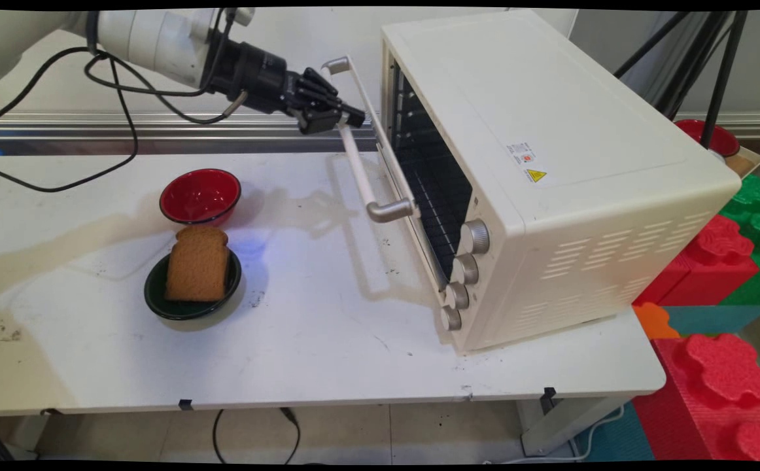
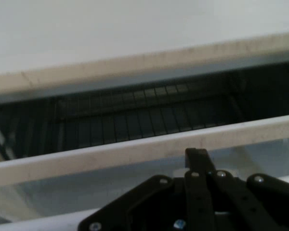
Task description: Open the oven
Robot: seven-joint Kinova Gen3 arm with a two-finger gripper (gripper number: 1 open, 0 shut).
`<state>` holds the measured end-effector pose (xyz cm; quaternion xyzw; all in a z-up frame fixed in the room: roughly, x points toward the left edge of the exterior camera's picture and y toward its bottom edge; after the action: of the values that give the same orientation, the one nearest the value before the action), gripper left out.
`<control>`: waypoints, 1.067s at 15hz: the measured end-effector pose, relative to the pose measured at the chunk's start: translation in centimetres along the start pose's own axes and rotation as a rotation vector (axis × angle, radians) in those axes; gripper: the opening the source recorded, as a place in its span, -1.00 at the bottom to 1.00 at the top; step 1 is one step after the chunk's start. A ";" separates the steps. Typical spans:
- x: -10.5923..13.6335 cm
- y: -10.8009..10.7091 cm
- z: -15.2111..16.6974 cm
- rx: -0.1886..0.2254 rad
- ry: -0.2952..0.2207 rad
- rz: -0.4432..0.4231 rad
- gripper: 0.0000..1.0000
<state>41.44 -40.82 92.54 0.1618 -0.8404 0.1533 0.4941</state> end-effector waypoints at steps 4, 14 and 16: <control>-1.3 0.4 -1.4 -0.012 -0.032 0.001 -1.00; -6.5 1.9 -3.6 -0.012 -0.120 -0.035 -1.00; -7.7 2.2 -3.8 -0.006 -0.137 -0.043 -1.00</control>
<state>47.05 -36.33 87.33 0.1887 -0.8689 0.1288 0.4390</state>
